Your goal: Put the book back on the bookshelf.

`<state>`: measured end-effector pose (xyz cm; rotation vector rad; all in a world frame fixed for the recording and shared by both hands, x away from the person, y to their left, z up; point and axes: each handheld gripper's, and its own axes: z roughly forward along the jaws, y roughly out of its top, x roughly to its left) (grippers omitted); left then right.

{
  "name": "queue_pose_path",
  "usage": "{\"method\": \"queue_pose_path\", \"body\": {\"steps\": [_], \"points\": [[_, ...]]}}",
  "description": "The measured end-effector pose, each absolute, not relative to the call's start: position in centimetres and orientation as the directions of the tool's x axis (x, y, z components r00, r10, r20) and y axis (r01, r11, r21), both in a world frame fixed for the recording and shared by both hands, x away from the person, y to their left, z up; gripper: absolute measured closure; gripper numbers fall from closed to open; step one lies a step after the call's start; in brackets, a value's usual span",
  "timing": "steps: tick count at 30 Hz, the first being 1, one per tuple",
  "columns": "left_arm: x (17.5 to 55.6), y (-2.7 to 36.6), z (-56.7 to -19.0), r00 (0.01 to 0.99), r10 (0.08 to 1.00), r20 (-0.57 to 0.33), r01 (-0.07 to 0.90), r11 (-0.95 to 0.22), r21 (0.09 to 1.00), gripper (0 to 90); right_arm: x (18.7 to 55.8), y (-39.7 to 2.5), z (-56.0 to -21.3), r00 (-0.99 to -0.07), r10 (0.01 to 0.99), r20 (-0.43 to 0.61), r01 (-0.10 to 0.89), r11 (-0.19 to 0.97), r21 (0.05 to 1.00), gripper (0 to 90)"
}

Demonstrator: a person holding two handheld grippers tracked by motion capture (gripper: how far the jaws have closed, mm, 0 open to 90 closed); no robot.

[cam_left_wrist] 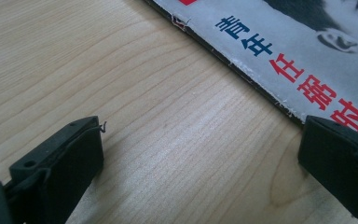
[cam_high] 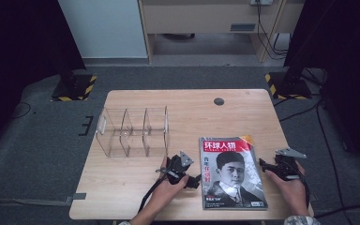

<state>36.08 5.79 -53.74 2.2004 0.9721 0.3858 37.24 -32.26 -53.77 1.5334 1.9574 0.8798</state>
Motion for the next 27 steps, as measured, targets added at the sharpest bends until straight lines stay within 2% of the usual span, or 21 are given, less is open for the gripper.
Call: {"method": "queue_pose_path", "body": {"steps": [8,10,13,17,21,27], "points": [[35.9,6.1,-53.6,0.683,0.729,-0.035,0.531,-0.464,0.709,2.0,37.1,-32.2,-53.6,-0.234,0.972,0.005,0.663,0.156,0.732,15.9],[35.8,6.3,-53.1,0.68,0.731,-0.058,0.529,-0.435,0.729,3.9,37.0,-32.5,-53.2,-0.212,0.977,0.015,0.645,0.128,0.754,14.5],[35.3,6.2,-52.2,0.685,0.727,-0.045,0.493,-0.418,0.763,5.0,36.7,-32.7,-52.7,-0.199,0.979,0.034,0.625,0.1,0.774,12.3],[34.8,5.8,-51.5,0.695,0.716,-0.064,0.476,-0.392,0.787,5.8,36.6,-32.3,-52.1,-0.224,0.973,0.062,0.597,0.087,0.798,8.6],[34.2,5.0,-51.2,0.713,0.698,-0.07,0.466,-0.397,0.791,6.3,36.4,-31.3,-51.6,-0.267,0.962,0.062,0.577,0.108,0.81,11.9],[33.7,4.1,-51.6,0.727,0.683,-0.073,0.465,-0.411,0.784,8.1,36.5,-29.6,-51.4,-0.327,0.942,0.078,0.569,0.131,0.812,21.6]]}}
